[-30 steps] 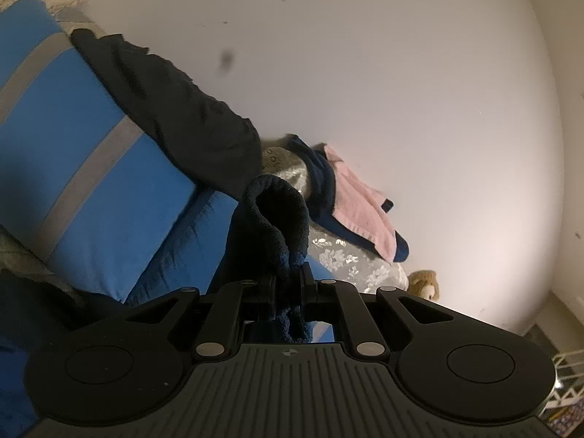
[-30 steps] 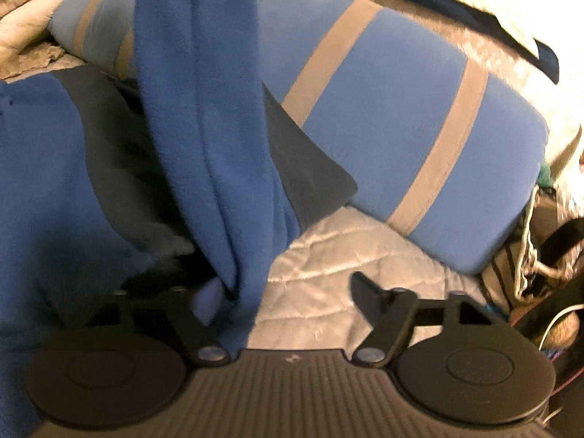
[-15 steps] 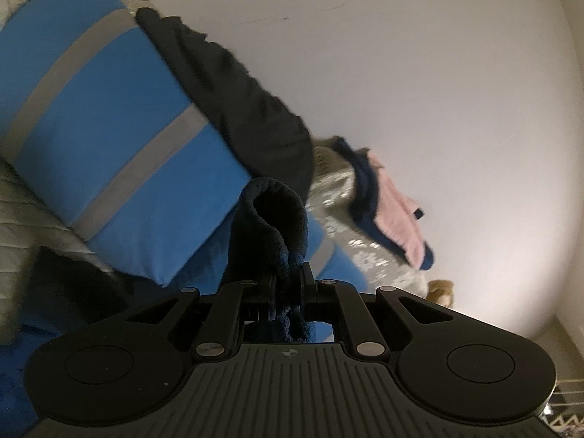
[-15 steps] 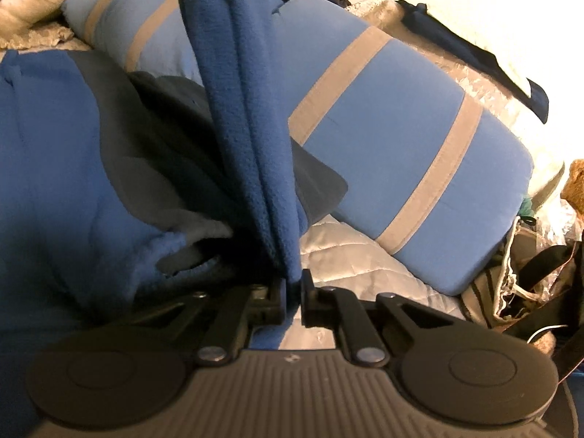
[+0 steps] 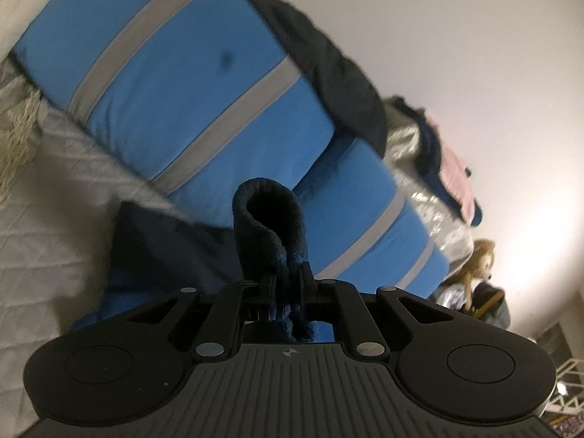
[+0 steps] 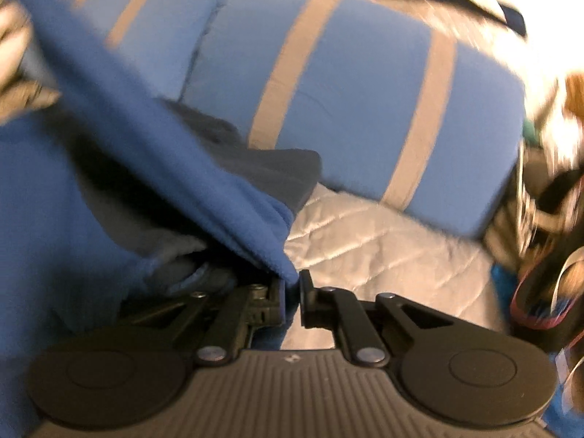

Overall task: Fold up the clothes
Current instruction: 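Grasp the blue fleece edge with the right gripper while the left gripper holds the cuff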

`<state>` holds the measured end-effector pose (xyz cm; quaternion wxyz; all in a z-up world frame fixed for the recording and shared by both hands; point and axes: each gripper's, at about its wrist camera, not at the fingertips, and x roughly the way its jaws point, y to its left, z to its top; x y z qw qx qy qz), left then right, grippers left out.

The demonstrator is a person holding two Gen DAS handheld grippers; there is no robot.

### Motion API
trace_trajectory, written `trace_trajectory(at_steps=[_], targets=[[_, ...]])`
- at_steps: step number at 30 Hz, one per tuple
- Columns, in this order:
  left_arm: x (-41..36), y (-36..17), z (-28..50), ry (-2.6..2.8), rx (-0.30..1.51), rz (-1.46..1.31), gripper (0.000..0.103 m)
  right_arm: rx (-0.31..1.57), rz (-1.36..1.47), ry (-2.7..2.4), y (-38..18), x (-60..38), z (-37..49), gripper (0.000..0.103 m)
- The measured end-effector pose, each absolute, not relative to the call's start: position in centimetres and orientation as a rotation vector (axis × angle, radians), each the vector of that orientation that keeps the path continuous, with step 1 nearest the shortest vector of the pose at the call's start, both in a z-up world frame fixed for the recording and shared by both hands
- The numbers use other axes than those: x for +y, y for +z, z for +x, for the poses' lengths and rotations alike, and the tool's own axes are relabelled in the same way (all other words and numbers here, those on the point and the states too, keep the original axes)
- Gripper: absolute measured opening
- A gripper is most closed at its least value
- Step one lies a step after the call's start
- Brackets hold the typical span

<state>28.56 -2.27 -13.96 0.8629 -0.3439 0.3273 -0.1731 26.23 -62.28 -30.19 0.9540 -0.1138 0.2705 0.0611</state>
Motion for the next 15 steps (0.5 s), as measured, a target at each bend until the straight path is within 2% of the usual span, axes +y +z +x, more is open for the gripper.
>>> trace_trajectory(at_steps=[7, 15], targets=[[-1.3, -17.8, 27.4, -0.399, 0.733, -0.650, 0.011, 0.627, 0.053, 0.129, -30.1, -66.0, 27.7, 0.024], [-0.5, -22.6, 25.8, -0.381, 0.824, -0.550, 0.012, 0.655, 0.099, 0.124, -30.7, -66.1, 27.8, 0.033]])
